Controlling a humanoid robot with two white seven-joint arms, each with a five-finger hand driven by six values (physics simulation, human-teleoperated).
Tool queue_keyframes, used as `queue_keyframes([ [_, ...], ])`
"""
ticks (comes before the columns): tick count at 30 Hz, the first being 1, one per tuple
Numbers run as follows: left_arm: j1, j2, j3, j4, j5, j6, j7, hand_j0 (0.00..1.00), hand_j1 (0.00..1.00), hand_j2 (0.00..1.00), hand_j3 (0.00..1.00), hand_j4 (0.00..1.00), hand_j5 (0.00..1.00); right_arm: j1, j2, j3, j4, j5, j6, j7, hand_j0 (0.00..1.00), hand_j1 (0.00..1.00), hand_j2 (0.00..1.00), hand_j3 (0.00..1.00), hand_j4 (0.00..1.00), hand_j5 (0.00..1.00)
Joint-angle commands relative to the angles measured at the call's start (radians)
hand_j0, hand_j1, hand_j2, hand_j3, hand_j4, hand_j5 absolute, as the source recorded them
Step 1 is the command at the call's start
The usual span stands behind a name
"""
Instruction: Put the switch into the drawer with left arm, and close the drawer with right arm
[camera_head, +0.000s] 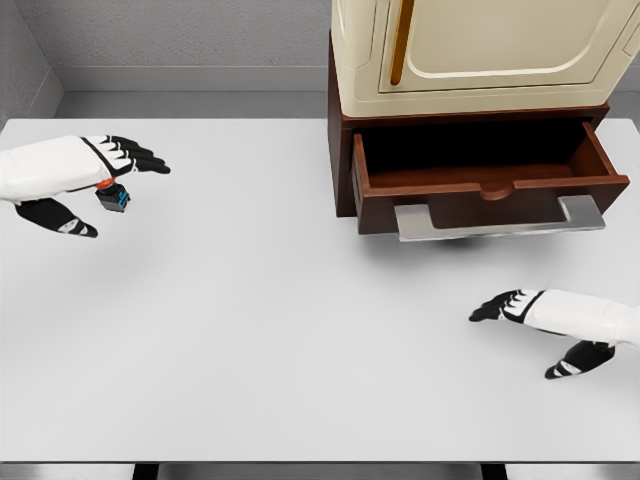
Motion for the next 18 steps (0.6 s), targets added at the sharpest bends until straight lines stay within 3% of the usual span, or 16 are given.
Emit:
queue_keyframes([
  [1,0.000,-0.001,0.000,0.000,0.004,0.007,0.001,1.00,1.00,1.00,1.00,1.00,1.00,-0.002,-0.004,0.005,0.000,-0.007,0.002,-0.002,1.00,1.00,1.00,1.00,1.00,1.00],
  [5,-0.002,-0.021,0.000,0.014,-0.010,0.024,0.000,1.00,1.00,1.00,1.00,1.00,1.00,-0.015,-0.010,0.005,0.003,-0.009,0.002,-0.002,1.00,1.00,1.00,1.00,1.00,1.00],
  [7,-0.035,-0.061,-0.012,0.028,-0.100,0.155,-0.003,1.00,1.00,1.00,1.00,1.00,1.00,-0.015,-0.020,0.005,0.003,-0.009,0.002,-0.006,1.00,1.00,1.00,1.00,1.00,1.00],
  [9,-0.066,-0.078,-0.051,0.086,-0.120,0.186,-0.006,1.00,1.00,1.00,1.00,1.00,1.00,-0.031,-0.021,0.003,0.003,-0.009,0.002,-0.006,1.00,1.00,1.00,1.00,1.00,1.00],
  [11,-0.074,-0.084,-0.052,0.095,-0.129,0.188,-0.006,1.00,1.00,1.00,1.00,1.00,1.00,-0.037,-0.020,0.003,0.003,-0.009,0.002,-0.004,1.00,1.00,1.00,1.00,1.00,1.00],
  [14,-0.087,-0.128,-0.078,0.152,-0.229,0.222,-0.008,1.00,1.00,1.00,1.00,1.00,1.00,-0.035,-0.020,0.005,0.009,-0.009,0.002,-0.002,1.00,1.00,1.00,1.00,1.00,1.00],
  [16,-0.101,-0.151,-0.083,0.186,-0.243,0.223,-0.009,1.00,1.00,1.00,1.00,1.00,1.00,-0.035,-0.020,0.005,0.009,-0.009,0.002,-0.002,1.00,1.00,1.00,1.00,1.00,1.00],
  [18,-0.164,-0.173,-0.152,0.252,-0.243,0.223,-0.009,1.00,1.00,1.00,1.00,1.00,1.00,-0.034,-0.021,0.006,0.007,-0.009,0.002,-0.001,1.00,1.00,1.00,1.00,1.00,1.00],
])
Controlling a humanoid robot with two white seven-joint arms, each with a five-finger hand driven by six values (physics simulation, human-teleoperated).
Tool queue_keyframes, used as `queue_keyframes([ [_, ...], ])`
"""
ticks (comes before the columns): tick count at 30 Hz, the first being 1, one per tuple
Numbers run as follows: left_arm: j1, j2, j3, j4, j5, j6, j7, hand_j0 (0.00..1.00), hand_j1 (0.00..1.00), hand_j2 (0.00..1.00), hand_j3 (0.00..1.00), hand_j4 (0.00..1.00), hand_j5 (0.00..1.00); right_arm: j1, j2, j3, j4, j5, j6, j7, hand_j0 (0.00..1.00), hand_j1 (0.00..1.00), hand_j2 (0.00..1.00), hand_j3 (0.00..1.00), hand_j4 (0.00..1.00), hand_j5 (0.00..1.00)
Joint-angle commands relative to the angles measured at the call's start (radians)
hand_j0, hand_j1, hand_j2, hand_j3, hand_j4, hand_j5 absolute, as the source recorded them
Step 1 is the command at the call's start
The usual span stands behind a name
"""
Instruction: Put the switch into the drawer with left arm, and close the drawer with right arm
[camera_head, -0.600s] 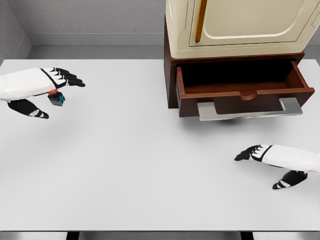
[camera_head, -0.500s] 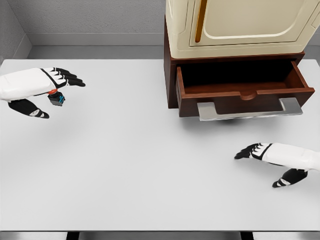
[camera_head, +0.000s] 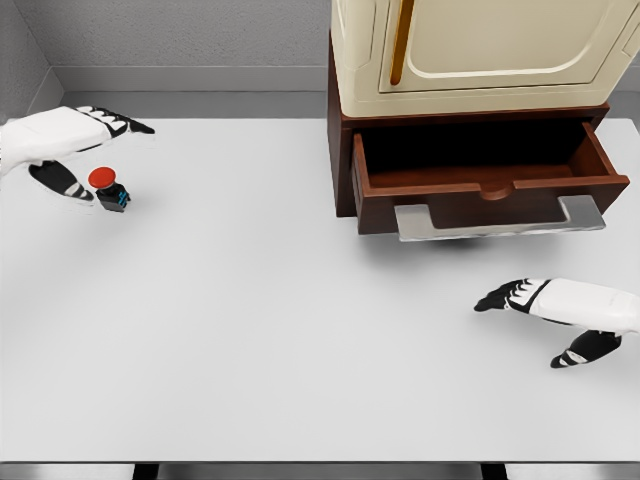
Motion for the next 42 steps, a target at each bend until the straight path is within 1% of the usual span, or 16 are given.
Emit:
queue_keyframes([
  [1,0.000,-0.039,-0.054,0.068,-0.019,0.010,-0.001,1.00,1.00,1.00,1.00,1.00,1.00,0.000,-0.007,0.001,-0.001,-0.007,0.002,0.001,1.00,1.00,1.00,1.00,1.00,1.00],
  [4,-0.002,-0.045,-0.058,0.088,-0.032,0.010,-0.001,1.00,1.00,1.00,1.00,1.00,1.00,0.002,-0.007,0.001,-0.005,-0.007,0.002,-0.001,1.00,1.00,1.00,1.00,1.00,1.00],
  [6,-0.002,-0.046,-0.058,0.094,-0.028,0.008,-0.001,1.00,1.00,1.00,1.00,1.00,1.00,0.008,-0.007,0.001,-0.007,-0.007,0.002,-0.002,1.00,1.00,1.00,1.00,1.00,1.00],
  [8,-0.018,-0.048,-0.058,0.129,-0.026,0.008,-0.001,1.00,1.00,1.00,1.00,1.00,1.00,0.008,-0.007,0.003,-0.008,-0.007,0.002,-0.002,1.00,1.00,1.00,1.00,1.00,1.00],
  [13,-0.020,-0.059,-0.058,0.149,-0.028,0.008,0.001,1.00,1.00,1.00,1.00,1.00,1.00,0.009,-0.009,0.003,-0.014,-0.007,0.002,-0.002,1.00,1.00,1.00,1.00,1.00,1.00],
  [17,-0.025,-0.097,-0.058,0.173,-0.034,0.008,0.004,1.00,1.00,1.00,1.00,1.00,1.00,0.003,-0.021,0.001,-0.025,-0.007,0.002,-0.004,1.00,1.00,1.00,1.00,1.00,1.00],
  [19,-0.028,-0.097,-0.058,0.187,-0.034,0.010,0.003,1.00,1.00,1.00,1.00,1.00,1.00,0.002,-0.041,0.001,-0.030,-0.007,0.002,-0.004,1.00,1.00,1.00,1.00,1.00,1.00],
  [22,-0.038,-0.114,-0.058,0.242,-0.035,0.010,0.004,1.00,1.00,1.00,1.00,1.00,1.00,0.003,-0.099,0.003,-0.039,-0.007,0.002,-0.024,1.00,1.00,1.00,1.00,1.00,1.00],
  [24,-0.038,-0.112,-0.060,0.247,-0.034,0.008,0.004,1.00,1.00,1.00,1.00,1.00,1.00,0.005,-0.122,0.003,-0.042,-0.009,0.002,-0.024,1.00,1.00,1.00,1.00,1.00,1.00],
  [26,-0.038,-0.111,-0.067,0.252,-0.035,0.010,0.004,1.00,1.00,1.00,1.00,1.00,1.00,0.005,-0.130,0.003,-0.044,-0.007,0.002,-0.024,1.00,1.00,1.00,1.00,1.00,1.00],
  [28,-0.046,-0.114,-0.066,0.287,-0.037,0.010,0.004,1.00,1.00,1.00,1.00,1.00,1.00,0.005,-0.144,0.006,-0.042,-0.007,0.002,-0.022,1.00,1.00,1.00,1.00,1.00,1.00],
  [30,-0.048,-0.129,-0.067,0.304,-0.042,0.010,0.004,1.00,1.00,1.00,1.00,1.00,1.00,0.005,-0.145,0.007,-0.042,-0.009,0.002,-0.021,1.00,1.00,1.00,1.00,1.00,1.00],
  [32,-0.049,-0.134,-0.067,0.304,-0.042,0.010,0.004,1.00,1.00,1.00,1.00,1.00,1.00,0.006,-0.145,0.007,-0.041,-0.009,0.002,-0.021,1.00,1.00,1.00,1.00,1.00,1.00],
  [35,-0.049,-0.132,-0.067,0.304,-0.042,0.010,0.006,1.00,1.00,1.00,1.00,1.00,1.00,0.008,-0.144,0.009,-0.037,-0.009,0.002,-0.012,1.00,1.00,1.00,1.00,1.00,1.00],
  [37,-0.049,-0.132,-0.067,0.321,-0.040,0.010,0.007,1.00,1.00,1.00,1.00,1.00,1.00,0.008,-0.144,0.009,-0.037,-0.009,0.002,-0.012,1.00,1.00,1.00,1.00,1.00,1.00],
  [42,-0.054,-0.134,-0.067,0.321,-0.040,0.010,0.007,1.00,1.00,1.00,1.00,1.00,1.00,0.006,-0.138,0.009,-0.037,-0.007,0.002,-0.005,1.00,1.00,1.00,1.00,1.00,1.00],
])
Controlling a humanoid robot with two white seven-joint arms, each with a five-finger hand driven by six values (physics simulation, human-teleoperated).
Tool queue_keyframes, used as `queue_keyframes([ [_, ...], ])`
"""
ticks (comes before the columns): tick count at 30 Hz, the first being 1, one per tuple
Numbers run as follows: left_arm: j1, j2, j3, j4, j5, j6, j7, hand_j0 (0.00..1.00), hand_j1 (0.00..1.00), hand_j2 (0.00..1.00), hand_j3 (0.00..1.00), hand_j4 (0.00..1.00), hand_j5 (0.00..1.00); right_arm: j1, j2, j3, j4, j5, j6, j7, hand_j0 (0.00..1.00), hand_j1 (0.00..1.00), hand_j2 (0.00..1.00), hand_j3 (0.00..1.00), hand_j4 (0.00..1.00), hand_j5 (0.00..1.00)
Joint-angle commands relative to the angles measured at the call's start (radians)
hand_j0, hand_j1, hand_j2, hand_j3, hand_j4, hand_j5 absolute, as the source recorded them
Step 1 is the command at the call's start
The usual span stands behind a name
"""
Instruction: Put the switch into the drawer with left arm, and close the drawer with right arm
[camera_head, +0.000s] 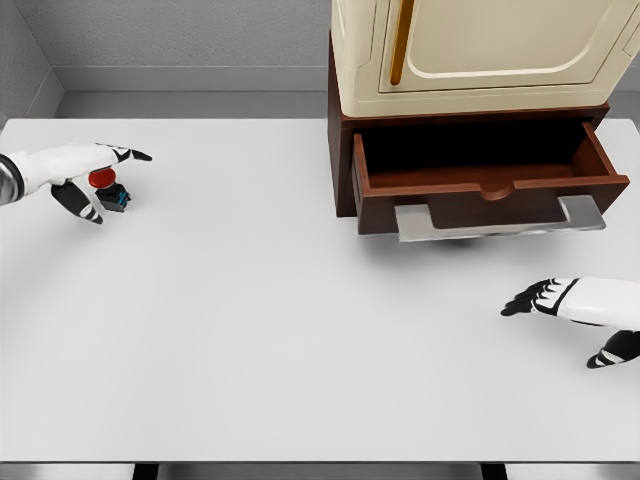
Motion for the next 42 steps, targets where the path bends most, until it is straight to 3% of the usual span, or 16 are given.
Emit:
queue_keyframes([
  [1,-0.002,-0.002,0.001,0.002,0.003,0.001,0.002,1.00,1.00,1.00,1.00,1.00,1.00,0.000,0.004,-0.001,0.001,-0.006,0.002,0.010,1.00,1.00,1.00,1.00,1.00,1.00],
  [5,-0.002,-0.018,0.001,0.019,0.003,0.001,0.004,0.99,0.99,0.99,0.99,0.99,0.99,-0.002,0.005,-0.001,0.000,-0.006,0.002,0.013,1.00,1.00,1.00,1.00,1.00,1.00],
  [15,-0.002,-0.009,0.001,0.029,0.007,0.000,0.005,0.85,0.85,0.85,0.85,0.85,0.85,0.000,0.007,-0.001,0.001,-0.006,0.002,0.013,1.00,1.00,1.00,1.00,1.00,1.00],
  [17,-0.002,-0.014,0.001,0.039,0.005,0.000,0.004,0.81,0.81,0.81,0.81,0.81,0.81,0.000,0.005,-0.001,0.001,-0.006,0.002,0.013,1.00,1.00,1.00,1.00,1.00,1.00],
  [22,-0.002,-0.014,-0.001,0.039,0.017,-0.005,0.004,0.59,0.59,0.59,0.59,0.59,0.59,-0.003,0.004,-0.001,0.001,-0.006,0.002,0.010,1.00,1.00,1.00,1.00,1.00,1.00],
  [31,0.000,-0.011,-0.001,0.037,0.068,-0.008,-0.002,0.41,0.41,0.41,0.41,0.41,0.41,-0.006,0.004,-0.003,0.000,-0.006,0.002,0.004,1.00,1.00,1.00,1.00,1.00,1.00],
  [37,0.000,-0.011,-0.001,0.037,0.069,-0.008,-0.004,0.38,0.38,0.38,0.38,0.38,0.38,-0.003,0.004,-0.003,0.003,-0.006,0.002,0.004,1.00,1.00,1.00,1.00,1.00,1.00],
  [42,0.011,-0.005,-0.001,-0.004,0.138,-0.043,-0.004,0.37,0.37,0.37,0.37,0.37,0.37,-0.005,0.004,-0.003,0.004,-0.008,0.002,-0.001,1.00,1.00,1.00,1.00,1.00,1.00],
])
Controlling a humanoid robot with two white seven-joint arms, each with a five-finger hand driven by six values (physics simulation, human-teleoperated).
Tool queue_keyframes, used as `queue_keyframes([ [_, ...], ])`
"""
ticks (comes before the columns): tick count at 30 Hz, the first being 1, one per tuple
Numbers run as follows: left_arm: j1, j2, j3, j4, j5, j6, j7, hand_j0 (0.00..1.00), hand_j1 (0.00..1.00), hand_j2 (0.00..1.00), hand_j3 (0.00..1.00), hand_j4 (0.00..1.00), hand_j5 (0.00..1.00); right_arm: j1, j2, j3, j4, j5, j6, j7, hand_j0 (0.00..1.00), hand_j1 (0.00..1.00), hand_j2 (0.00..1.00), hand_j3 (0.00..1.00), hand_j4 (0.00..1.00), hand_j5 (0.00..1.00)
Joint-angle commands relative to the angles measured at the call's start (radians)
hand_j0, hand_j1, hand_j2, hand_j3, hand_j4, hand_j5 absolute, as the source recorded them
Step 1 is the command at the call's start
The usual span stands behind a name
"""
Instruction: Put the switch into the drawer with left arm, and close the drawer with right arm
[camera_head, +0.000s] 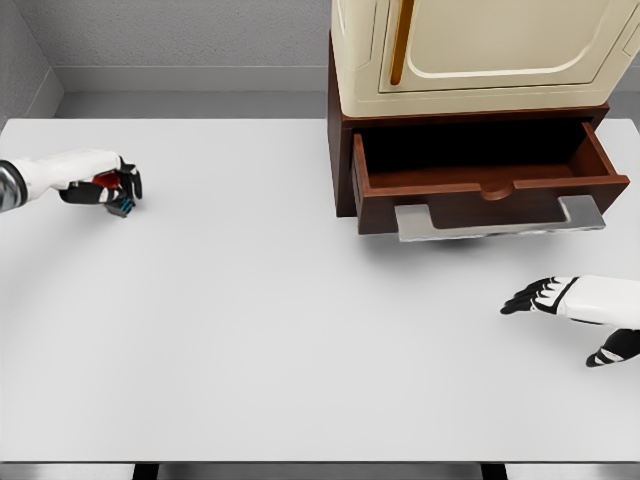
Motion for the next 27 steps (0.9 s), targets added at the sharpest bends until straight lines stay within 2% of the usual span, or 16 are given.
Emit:
queue_keyframes([
  [1,0.000,0.005,0.002,-0.035,0.048,-0.044,0.000,0.36,0.36,0.36,0.36,0.36,0.36,0.000,-0.002,0.000,0.000,-0.007,0.002,-0.003,1.00,1.00,1.00,1.00,1.00,1.00],
  [13,0.017,0.040,0.002,-0.164,0.174,-0.078,0.000,0.36,0.36,0.36,0.36,0.36,0.36,-0.002,0.012,0.000,-0.008,-0.006,0.002,-0.020,1.00,1.00,1.00,1.00,1.00,1.00],
  [18,0.017,0.046,0.000,-0.229,0.266,-0.087,0.000,0.35,0.35,0.35,0.35,0.35,0.35,-0.002,0.029,0.003,-0.009,-0.006,0.002,-0.020,1.00,1.00,1.00,1.00,1.00,1.00],
  [22,0.018,0.051,0.002,-0.258,0.341,-0.172,0.004,0.35,0.35,0.35,0.35,0.35,0.35,-0.002,0.040,0.003,-0.009,-0.006,0.002,-0.020,1.00,1.00,1.00,1.00,1.00,1.00],
  [27,0.018,0.056,0.002,-0.315,0.408,-0.175,0.004,0.35,0.35,0.35,0.35,0.35,0.35,-0.009,0.060,0.003,-0.011,-0.006,0.002,-0.020,1.00,1.00,1.00,1.00,1.00,1.00],
])
